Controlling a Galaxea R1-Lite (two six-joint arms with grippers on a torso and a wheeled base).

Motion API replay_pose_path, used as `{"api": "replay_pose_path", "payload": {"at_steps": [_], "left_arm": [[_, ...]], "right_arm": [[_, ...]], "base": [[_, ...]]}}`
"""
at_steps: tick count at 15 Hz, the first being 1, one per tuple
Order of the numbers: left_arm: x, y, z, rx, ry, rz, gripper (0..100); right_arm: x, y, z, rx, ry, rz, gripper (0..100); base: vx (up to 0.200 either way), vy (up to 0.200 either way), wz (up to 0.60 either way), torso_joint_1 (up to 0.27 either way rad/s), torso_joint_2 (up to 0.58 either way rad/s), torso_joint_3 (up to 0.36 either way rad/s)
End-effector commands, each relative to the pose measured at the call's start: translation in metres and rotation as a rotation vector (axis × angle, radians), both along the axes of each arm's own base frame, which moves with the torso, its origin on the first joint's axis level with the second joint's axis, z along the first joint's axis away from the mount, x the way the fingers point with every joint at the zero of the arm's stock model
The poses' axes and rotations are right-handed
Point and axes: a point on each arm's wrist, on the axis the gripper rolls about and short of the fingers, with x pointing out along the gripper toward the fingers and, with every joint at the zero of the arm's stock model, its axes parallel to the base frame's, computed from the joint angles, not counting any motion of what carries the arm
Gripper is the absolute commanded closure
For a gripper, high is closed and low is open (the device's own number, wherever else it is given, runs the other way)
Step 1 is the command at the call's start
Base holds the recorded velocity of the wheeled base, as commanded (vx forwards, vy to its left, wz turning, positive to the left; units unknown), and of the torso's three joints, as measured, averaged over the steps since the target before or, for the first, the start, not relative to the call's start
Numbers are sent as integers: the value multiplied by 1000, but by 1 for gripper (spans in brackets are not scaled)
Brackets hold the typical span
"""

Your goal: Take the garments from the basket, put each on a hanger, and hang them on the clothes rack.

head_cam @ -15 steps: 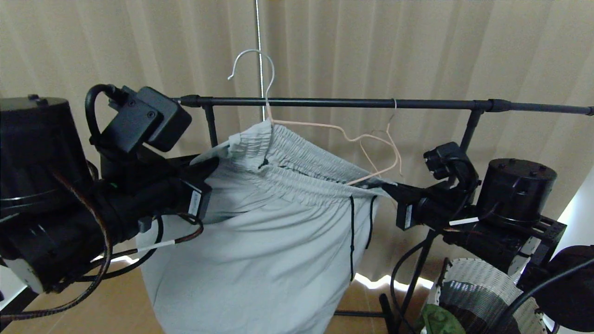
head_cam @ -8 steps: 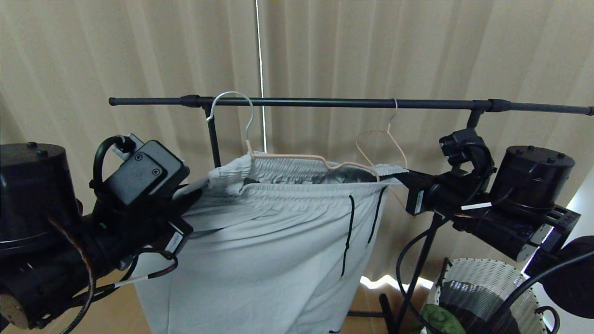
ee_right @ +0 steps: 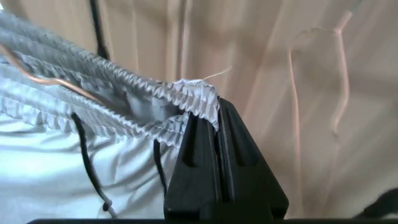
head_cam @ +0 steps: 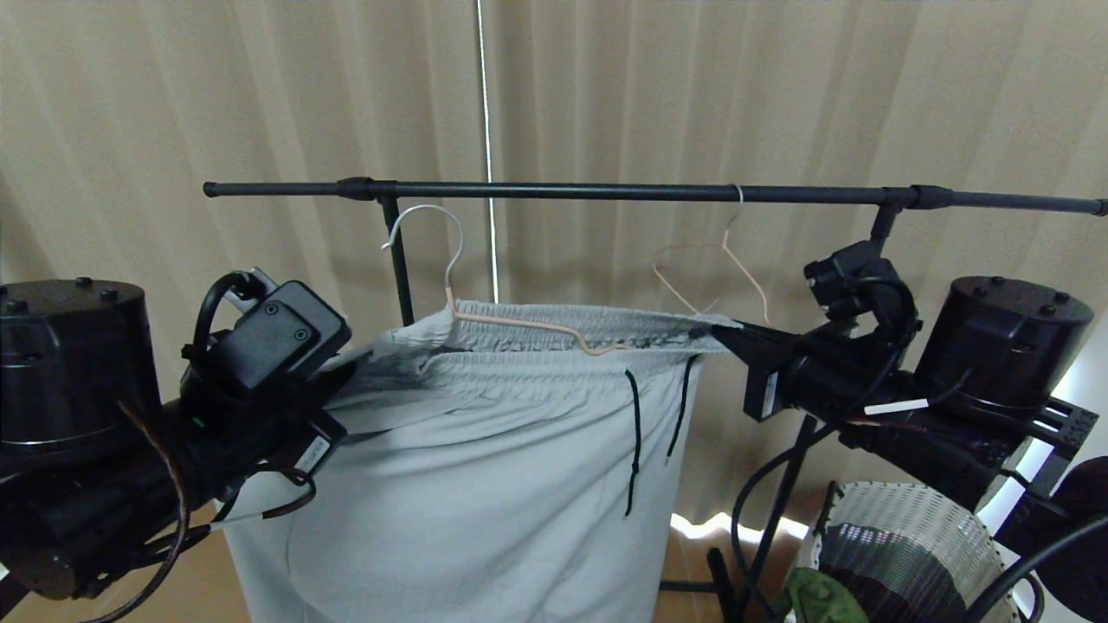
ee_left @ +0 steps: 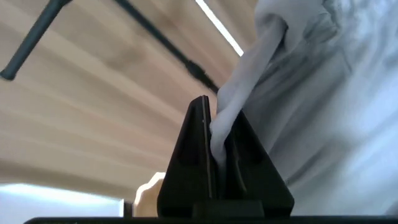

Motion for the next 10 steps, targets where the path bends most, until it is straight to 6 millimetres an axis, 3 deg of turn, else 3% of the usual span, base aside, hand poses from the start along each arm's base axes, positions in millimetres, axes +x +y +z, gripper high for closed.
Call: {"api": "replay_pose_path", "payload": {"at_steps": [1, 6, 10], "left_arm": [[6, -2, -6, 19, 19, 25, 100], [31, -11, -8, -61, -60, 197, 100], [42, -17, -7, -135, -134, 216, 100]], "right_arm": [[-21, 28, -5, -21, 11, 128, 100], [-34, 31, -19, -68, 46, 168, 100], [-37, 30, -24, -99, 48, 221, 100]], "base": [[0, 0, 0, 0, 0, 0], [0, 0, 0, 0, 0, 0], [0, 0, 0, 0, 0, 0]]}}
